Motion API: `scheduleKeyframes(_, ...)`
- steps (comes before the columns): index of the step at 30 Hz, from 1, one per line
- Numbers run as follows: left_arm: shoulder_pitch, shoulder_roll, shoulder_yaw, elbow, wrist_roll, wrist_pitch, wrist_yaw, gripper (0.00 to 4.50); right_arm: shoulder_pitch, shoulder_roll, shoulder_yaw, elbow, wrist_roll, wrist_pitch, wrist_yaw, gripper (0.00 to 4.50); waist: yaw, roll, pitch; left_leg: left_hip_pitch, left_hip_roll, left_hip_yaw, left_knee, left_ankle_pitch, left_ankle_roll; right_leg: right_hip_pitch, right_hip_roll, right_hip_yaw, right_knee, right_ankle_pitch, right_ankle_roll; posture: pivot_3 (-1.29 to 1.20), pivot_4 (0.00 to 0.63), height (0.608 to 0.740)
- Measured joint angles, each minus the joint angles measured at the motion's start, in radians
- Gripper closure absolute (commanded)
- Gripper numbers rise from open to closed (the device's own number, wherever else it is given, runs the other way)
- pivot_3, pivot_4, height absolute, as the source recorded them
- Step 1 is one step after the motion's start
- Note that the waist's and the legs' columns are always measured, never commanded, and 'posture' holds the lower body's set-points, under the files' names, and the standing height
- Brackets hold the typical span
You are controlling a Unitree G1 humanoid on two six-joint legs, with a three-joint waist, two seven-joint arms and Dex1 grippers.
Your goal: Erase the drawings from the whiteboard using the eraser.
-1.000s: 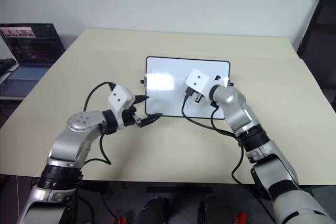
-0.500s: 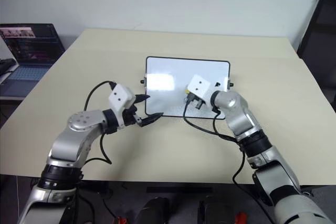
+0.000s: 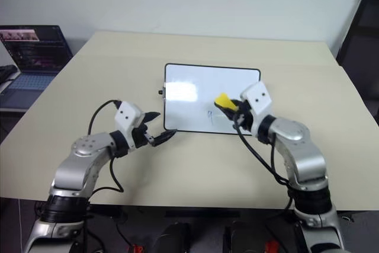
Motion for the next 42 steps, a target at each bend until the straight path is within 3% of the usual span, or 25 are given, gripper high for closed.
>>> scheduleKeyframes(6, 0.046, 0.014, 0.011, -0.023, -0.021, -0.021, -0.032, 0.0, 0.244, -0.03, -0.024, -0.076, 0.081, -0.008, 0.007, 3.51, -0.002, 0.0, 0.0, 0.001, 0.0, 0.002, 0.0, 0.0, 0.0, 0.0, 0.0, 0.001, -0.001, -0.001, 0.001, 0.0, 0.15, 0.74)
scheduleKeyframes(10, 0.052, 0.039, 0.012, -0.025, -0.02, -0.035, -0.042, 0.0, 0.304, -0.119, 0.031, -0.074, 0.044, -0.078, 0.018, 3.51, -0.003, 0.0, 0.0, 0.001, 0.002, 0.006, 0.0, 0.0, 0.0, 0.0, 0.001, 0.001, -0.002, -0.003, 0.004, 0.0, 0.15, 0.74)
scheduleKeyframes(13, 0.052, 0.048, 0.01, -0.025, -0.017, -0.063, -0.06, 0.0, 0.3, -0.115, 0.049, -0.07, 0.044, -0.11, 0.013, 3.51, -0.003, 0.0, 0.0, 0.001, 0.002, 0.006, 0.0, 0.0, 0.0, 0.0, 0.002, 0.001, -0.002, -0.003, 0.004, 0.0, 0.15, 0.74)
scheduleKeyframes(25, 0.083, 0.049, 0.01, -0.024, -0.016, -0.107, -0.098, 0.0, 0.143, -0.112, 0.125, -0.015, -0.012, -0.155, -0.056, 3.51, -0.002, 0.0, 0.0, 0.001, 0.002, 0.007, 0.0, 0.0, 0.0, 0.0, 0.002, 0.001, -0.004, -0.003, 0.005, 0.0, 0.15, 0.74)
scheduleKeyframes(33, 0.052, 0.055, -0.036, -0.007, 0.019, -0.112, -0.097, 0.0, -0.177, -0.072, 0.309, 0.26, -0.224, -0.256, -0.13, 3.51, -0.002, 0.0, 0.0, 0.0, 0.002, 0.007, 0.0, 0.0, 0.0, 0.0, 0.002, 0.001, -0.004, 0.0, 0.0, 0.0, 0.15, 0.74)
scheduleKeyframes(42, 0.048, 0.057, -0.047, -0.008, 0.022, -0.11, -0.097, 0.0, -0.277, -0.051, 0.442, 0.49, -0.364, -0.356, -0.104, 3.51, 0.0, 0.0, 0.0, -0.001, 0.001, 0.006, -0.001, 0.0, 0.0, 0.0, 0.001, 0.001, -0.005, 0.001, 0.0, 0.0, 0.15, 0.74)
